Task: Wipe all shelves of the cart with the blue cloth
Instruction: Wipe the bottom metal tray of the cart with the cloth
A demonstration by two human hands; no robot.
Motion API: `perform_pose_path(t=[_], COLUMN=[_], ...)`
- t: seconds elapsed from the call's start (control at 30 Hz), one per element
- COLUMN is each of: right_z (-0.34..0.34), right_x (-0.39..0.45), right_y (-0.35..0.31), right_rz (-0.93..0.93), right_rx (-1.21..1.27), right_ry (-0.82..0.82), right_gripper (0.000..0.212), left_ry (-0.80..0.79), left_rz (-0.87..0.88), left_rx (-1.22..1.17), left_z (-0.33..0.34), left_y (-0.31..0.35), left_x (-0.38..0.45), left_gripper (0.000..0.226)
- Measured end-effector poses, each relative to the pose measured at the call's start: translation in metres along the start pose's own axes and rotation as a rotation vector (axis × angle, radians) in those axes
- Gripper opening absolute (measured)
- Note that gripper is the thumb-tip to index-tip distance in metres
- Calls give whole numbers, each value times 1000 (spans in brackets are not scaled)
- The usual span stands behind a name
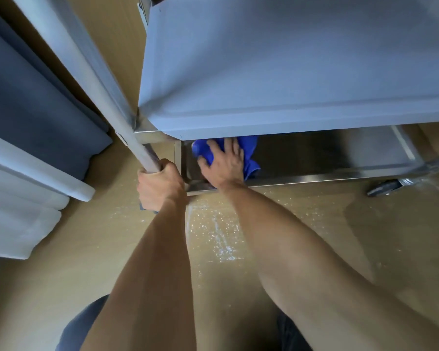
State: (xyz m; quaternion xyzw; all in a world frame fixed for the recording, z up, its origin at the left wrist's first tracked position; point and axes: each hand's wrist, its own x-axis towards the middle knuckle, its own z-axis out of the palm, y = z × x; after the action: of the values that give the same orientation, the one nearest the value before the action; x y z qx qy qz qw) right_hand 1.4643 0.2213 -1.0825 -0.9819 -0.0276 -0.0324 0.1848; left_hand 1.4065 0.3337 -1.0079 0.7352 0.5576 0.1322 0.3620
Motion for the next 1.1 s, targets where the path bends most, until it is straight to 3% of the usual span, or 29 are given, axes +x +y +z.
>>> perform_pose_path(t=[0.1, 0.2, 0.4, 0.57, 0.63, 0.73, 0.8, 0.87, 0.97, 1.1], right_z=[15, 5, -39, -85, -89, -91, -98, -108, -136, -159], right_x=[-22, -23, -21, -14, -15, -16, -14, -6, 9, 25], right_y=[-35, -10, 127, 245, 253, 256, 278, 317, 387, 438], right_rz=[-129, -154, 226, 506, 501, 446, 344, 287, 495, 673], right_rx=[78, 14, -58, -88, -79, -61, -56, -88, -96, -146], right_ry=[-46, -18, 146, 228, 213, 189, 169, 155, 261, 194], right_gripper=[53, 47, 43, 46, 48, 49, 48, 49, 56, 59], left_ry=[0, 1, 104, 205, 109, -238, -338, -329, -295, -293], left_rz=[-18, -20, 27, 48, 260, 643, 656, 578, 614, 601], left_rx=[14, 14, 51, 7, 142, 426, 536, 597, 626, 606], left_z=[-2, -6, -3, 33, 56, 104, 134, 147, 150, 158], left_y=[1, 1, -1, -26, -31, -14, 4, 13, 10, 10], left_x=[0, -6, -11, -53, -100, -172, -196, -202, -200, -205], left_gripper=[28, 28, 40, 68, 54, 26, 22, 26, 22, 19])
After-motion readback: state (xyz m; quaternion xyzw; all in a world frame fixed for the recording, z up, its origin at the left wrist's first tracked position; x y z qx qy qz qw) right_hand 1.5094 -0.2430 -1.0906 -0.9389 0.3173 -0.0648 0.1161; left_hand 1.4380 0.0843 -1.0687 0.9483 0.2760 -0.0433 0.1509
